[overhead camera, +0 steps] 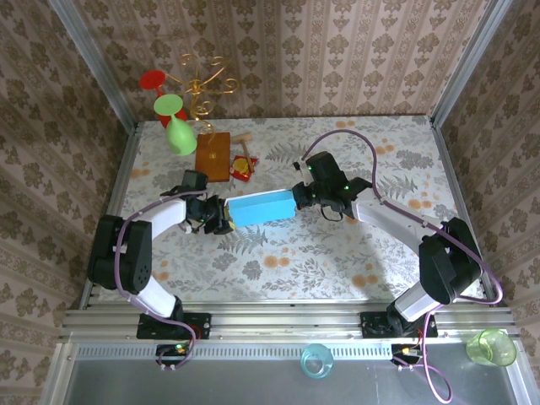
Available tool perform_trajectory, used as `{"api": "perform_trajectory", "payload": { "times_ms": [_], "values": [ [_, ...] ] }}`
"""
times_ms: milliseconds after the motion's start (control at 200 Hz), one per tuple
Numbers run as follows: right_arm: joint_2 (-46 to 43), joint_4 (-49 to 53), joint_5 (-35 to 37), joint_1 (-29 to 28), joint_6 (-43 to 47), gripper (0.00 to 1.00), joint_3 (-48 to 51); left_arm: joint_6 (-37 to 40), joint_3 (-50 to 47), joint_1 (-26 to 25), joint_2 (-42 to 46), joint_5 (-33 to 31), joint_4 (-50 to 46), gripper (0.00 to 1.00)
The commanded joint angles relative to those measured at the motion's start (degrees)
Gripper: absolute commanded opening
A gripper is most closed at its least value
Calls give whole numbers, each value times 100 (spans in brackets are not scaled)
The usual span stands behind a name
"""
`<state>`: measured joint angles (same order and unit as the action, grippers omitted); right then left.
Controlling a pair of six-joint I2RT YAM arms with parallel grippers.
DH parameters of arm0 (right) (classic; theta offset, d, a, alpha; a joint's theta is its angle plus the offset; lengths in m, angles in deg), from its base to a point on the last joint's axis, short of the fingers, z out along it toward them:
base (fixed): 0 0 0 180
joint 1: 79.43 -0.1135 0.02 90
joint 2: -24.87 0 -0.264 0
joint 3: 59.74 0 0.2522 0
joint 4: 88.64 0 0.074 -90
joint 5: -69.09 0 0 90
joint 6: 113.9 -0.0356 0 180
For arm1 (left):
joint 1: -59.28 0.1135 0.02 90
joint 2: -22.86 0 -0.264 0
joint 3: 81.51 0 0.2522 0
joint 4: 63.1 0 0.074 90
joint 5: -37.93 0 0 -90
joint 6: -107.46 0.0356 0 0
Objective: Fold the paper box
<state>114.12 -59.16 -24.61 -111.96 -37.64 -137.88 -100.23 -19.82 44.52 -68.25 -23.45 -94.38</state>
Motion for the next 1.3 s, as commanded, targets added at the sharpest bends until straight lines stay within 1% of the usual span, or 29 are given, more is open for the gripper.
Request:
{"api": "perform_trajectory", "payload": {
  "times_ms": [0,105,215,325,370,430,475,525,560,595,640,680,720,770,830,895,940,995,1065,1105,1155,1225,1295],
  "values": [
    [181,304,199,-51,-80,0,134,103,-92,107,246,-133,357,52],
    [208,313,196,-47,-89,0,80,305,-64,166,386,-154,319,57],
    [234,307,171,-51,-99,0,43,615,13,235,653,-264,-8,57],
    [255,342,151,-51,-102,0,-6,1209,215,296,1075,-573,-762,56],
    [256,347,151,-52,-101,0,-21,1605,335,324,1232,-743,-1177,54],
    [259,377,151,-51,-94,0,-46,2382,652,350,1407,-1032,-1815,51],
    [271,396,145,-51,-86,0,-73,3137,949,350,1499,-1358,-2321,48],
    [284,420,151,-51,-74,0,-98,4212,1288,344,1551,-1695,-2798,44],
    [293,437,151,-51,-69,0,-126,5011,1499,343,1582,-1852,-2904,40],
    [309,456,150,-45,-77,0,-156,5968,1629,316,1626,-1820,-2827,38],
    [312,481,146,-47,-76,0,-200,7026,1736,222,1723,-1768,-2773,30],
    [321,505,135,-49,-65,0,-236,7909,1773,119,1832,-1563,-2678,27],
    [341,523,120,-43,-50,0,-267,8577,1774,35,1929,-1373,-2681,27],
    [356,560,94,-42,-33,0,-315,9122,1805,9,1965,-1141,-2812,28],
    [361,586,74,-34,-19,0,-338,9543,1897,-10,1932,-1021,-3061,29],
    [360,605,42,-33,-15,0,-347,9998,1953,-109,1840,-761,-3163,33],
    [365,621,35,-25,-15,0,-348,10221,2000,-209,1769,-702,-3238,34],
    [365,622,27,-16,-15,0,-348,10469,2120,-345,1667,-791,-3376,36],
    [371,633,-5,1,-21,0,-365,10767,2253,-503,1546,-1074,-3576,38],
    [389,638,-21,10,-19,0,-381,10863,2290,-540,1475,-1185,-3611,39],
    [395,646,-34,10,-17,0,-391,10913,2294,-544,1418,-1171,-3551,39],
    [391,661,-51,19,-6,0,-391,10933,2292,-568,1324,-1123,-3413,39],
    [385,665,-60,27,-7,0,-391,10910,2364,-600,1159,-1237,-3405,38]
  ]
}}
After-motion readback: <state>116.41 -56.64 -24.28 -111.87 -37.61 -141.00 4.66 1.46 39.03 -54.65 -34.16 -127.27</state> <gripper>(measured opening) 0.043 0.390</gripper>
